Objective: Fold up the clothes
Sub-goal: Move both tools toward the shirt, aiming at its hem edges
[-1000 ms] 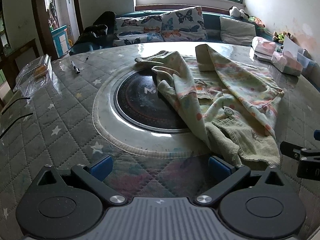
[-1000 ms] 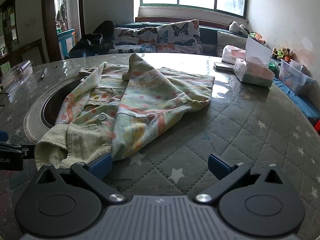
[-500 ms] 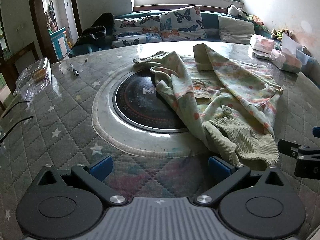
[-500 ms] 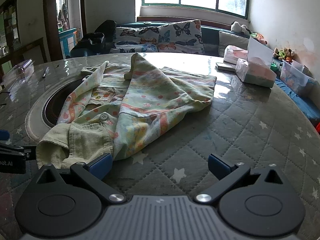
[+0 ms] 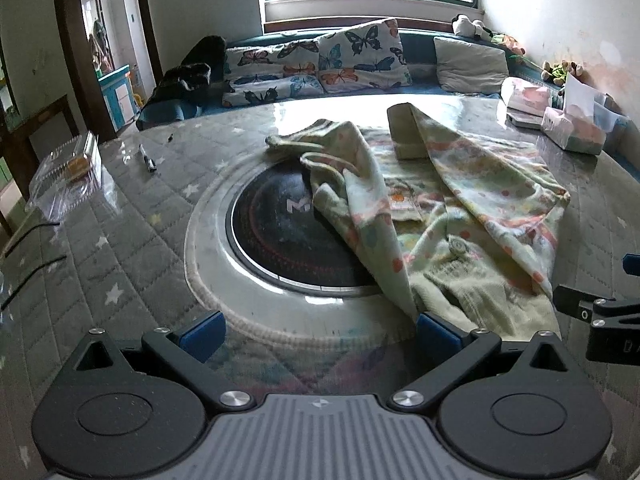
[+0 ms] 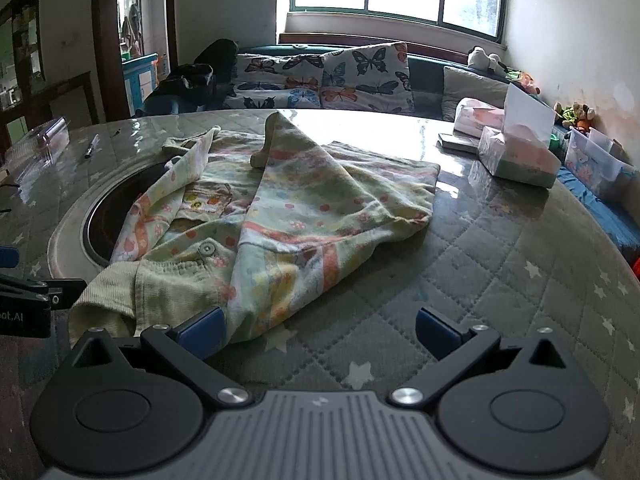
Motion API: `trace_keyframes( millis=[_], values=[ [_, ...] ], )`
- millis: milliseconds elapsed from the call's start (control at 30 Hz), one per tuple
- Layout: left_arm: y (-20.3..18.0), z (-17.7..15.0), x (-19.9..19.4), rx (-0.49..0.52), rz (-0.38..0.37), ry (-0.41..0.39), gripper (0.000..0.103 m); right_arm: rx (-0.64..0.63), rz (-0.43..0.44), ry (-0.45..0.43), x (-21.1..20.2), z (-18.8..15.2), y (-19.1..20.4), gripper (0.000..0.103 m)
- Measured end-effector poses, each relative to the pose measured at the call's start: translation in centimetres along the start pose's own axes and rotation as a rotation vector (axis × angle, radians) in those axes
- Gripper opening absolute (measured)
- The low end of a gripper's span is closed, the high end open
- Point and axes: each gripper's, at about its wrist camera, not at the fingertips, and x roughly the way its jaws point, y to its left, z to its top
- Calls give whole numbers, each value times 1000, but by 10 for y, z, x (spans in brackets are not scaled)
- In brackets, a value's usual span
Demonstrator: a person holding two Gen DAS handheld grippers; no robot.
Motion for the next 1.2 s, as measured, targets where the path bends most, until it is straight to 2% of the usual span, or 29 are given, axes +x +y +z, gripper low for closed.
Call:
trace_keyframes(
  millis=[267, 533, 933, 1200],
  values=[
    [-1, 24, 8, 22, 13, -45, 103, -42, 13, -16, 7, 21, 1, 102],
    [-7, 46, 23, 42, -15, -77, 102, -56, 17, -22, 24, 49, -6, 97],
    [-14, 55, 41, 62, -18, -46, 103, -68, 23, -9, 44, 63, -5, 97],
    [-10, 80, 59, 52, 1, -69, 102, -86, 23, -19, 64, 93, -8, 94]
  ],
)
